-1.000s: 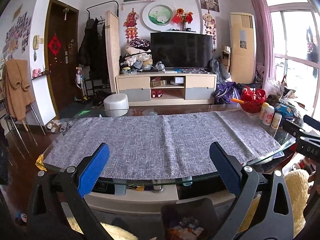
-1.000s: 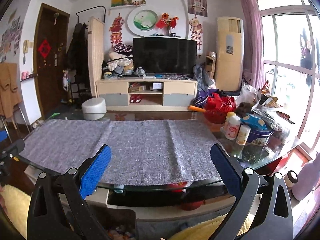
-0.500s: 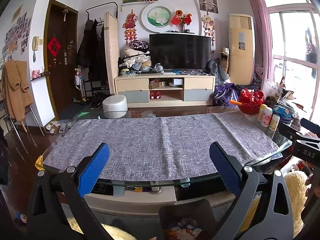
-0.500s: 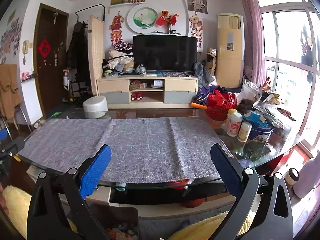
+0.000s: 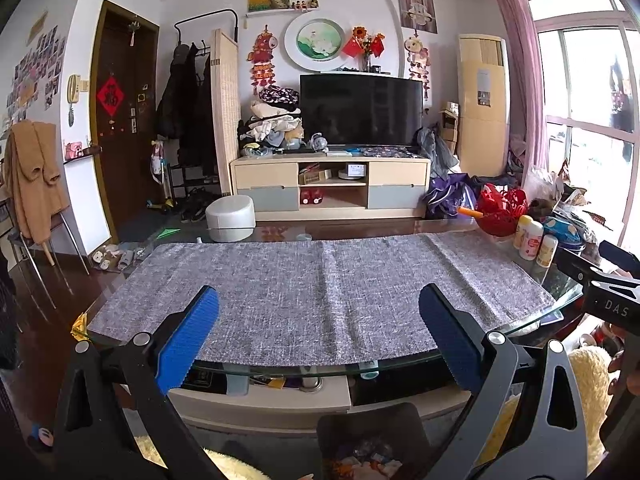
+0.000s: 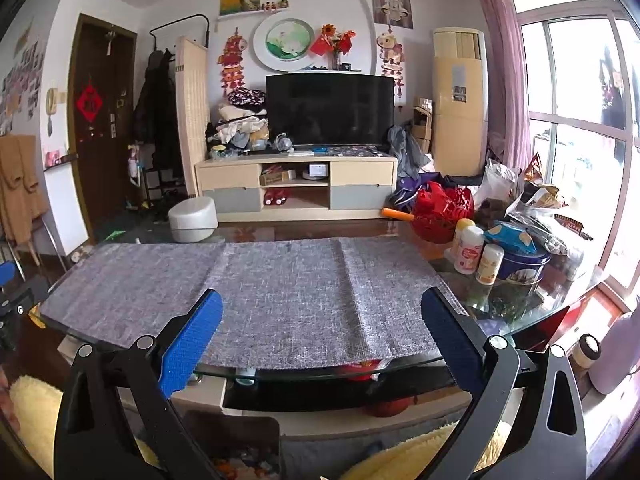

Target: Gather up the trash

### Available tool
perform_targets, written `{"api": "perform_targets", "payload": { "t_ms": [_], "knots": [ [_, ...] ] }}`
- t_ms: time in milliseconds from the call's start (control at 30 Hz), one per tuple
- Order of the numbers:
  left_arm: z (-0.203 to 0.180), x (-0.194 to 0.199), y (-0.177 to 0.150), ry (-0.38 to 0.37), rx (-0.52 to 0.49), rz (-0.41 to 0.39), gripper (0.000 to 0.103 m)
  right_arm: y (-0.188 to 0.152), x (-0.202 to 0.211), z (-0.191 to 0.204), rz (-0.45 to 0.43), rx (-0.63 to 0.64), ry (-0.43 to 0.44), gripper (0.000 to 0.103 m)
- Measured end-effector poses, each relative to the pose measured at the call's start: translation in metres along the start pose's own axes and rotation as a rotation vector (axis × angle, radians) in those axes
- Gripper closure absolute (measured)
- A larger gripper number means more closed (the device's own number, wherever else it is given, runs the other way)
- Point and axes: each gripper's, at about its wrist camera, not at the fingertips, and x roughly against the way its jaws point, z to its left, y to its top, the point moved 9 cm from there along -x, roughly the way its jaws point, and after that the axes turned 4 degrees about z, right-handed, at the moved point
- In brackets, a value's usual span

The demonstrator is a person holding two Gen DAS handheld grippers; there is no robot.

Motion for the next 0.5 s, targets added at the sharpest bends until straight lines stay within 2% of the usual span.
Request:
{"api": "perform_targets", "payload": {
  "t_ms": [500],
  "knots": [
    [-0.0055, 0.0033, 0.0049, 0.0, 0.007, -0.003, 0.008, 0.0044, 0.0045, 0.0018, -0.004, -0.031, 0.018, 0.003]
  ]
}}
